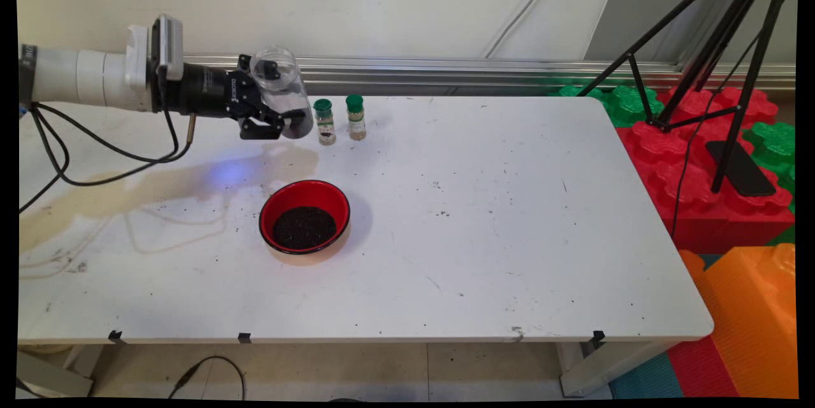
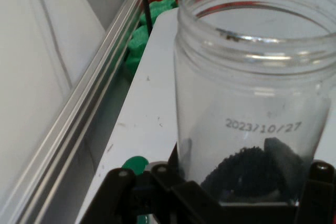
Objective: Pour the black seasoning powder in the red bowl
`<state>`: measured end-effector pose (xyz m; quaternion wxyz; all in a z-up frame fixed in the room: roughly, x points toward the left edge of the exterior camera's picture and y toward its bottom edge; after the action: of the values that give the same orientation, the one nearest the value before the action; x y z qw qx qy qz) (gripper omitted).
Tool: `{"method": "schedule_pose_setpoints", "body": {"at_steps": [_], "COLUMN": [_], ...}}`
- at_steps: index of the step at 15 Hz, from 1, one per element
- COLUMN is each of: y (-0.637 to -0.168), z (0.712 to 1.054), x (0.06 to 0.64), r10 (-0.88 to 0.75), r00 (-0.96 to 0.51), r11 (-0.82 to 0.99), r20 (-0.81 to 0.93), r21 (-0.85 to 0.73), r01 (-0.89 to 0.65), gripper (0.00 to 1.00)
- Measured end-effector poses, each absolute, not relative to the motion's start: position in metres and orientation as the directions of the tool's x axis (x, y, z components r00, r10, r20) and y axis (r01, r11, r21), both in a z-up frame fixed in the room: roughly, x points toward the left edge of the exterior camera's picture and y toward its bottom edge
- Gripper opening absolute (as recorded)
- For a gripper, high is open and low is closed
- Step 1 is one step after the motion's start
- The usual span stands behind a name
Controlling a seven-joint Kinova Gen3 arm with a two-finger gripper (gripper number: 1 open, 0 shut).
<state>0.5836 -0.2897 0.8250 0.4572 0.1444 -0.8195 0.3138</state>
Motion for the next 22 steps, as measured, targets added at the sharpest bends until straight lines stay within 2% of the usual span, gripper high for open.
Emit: {"method": "schedule_pose_setpoints", "body": {"at_steps": [4,11,22], "y": [-0.29,-0.289,-0.289], "z": [0.832,0.827,0.804], "x": [0.59,0.6,0.626], "r10": [-0.061,-0.158,-0.188], "r00": [-0.462,-0.388,-0.361], "r11": [0.75,0.732,0.714], "r20": [0.885,0.908,0.913], "r21": [-0.265,-0.156,-0.126], "r01": [-0.606,-0.663,-0.688], "gripper": [0.0,0.0,0.0]}}
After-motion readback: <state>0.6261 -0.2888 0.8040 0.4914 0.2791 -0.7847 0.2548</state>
